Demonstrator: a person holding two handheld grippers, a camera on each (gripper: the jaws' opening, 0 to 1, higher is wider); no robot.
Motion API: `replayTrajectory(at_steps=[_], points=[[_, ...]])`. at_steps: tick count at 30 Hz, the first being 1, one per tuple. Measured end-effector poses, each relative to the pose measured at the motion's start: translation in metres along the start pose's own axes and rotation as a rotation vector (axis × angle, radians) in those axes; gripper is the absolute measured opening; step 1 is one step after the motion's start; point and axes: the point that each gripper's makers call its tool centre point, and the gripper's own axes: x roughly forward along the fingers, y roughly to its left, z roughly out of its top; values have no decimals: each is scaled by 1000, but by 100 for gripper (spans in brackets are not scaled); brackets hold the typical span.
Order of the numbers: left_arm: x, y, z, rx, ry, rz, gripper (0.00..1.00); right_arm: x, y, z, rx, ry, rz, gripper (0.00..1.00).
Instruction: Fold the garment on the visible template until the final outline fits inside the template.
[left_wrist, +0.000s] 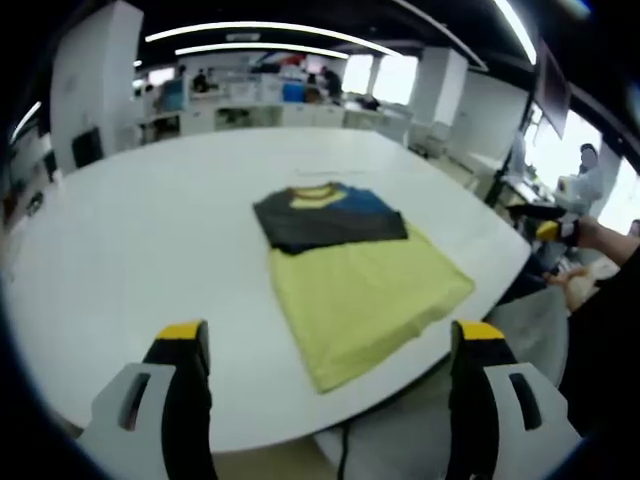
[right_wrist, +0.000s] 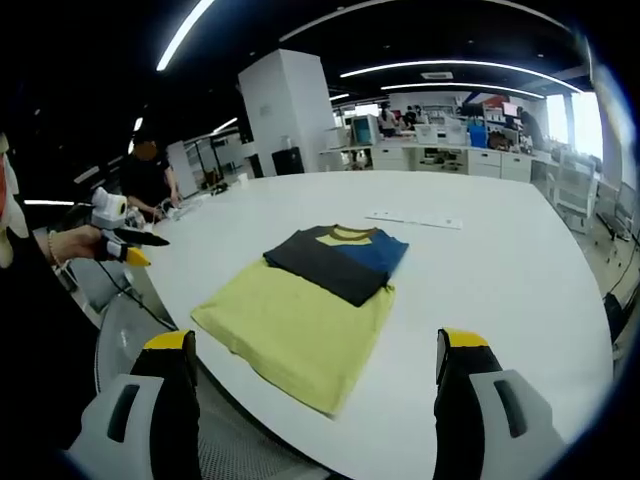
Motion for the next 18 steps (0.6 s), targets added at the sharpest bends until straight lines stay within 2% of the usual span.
replayTrajectory(at_steps=[13,18], points=[[29,-3,-32,-35,87,-45,82,19,7,-27,42,50,41,91],[38,-4,-48,-55,122,-61,75,23,5,-33,75,39,46,86]])
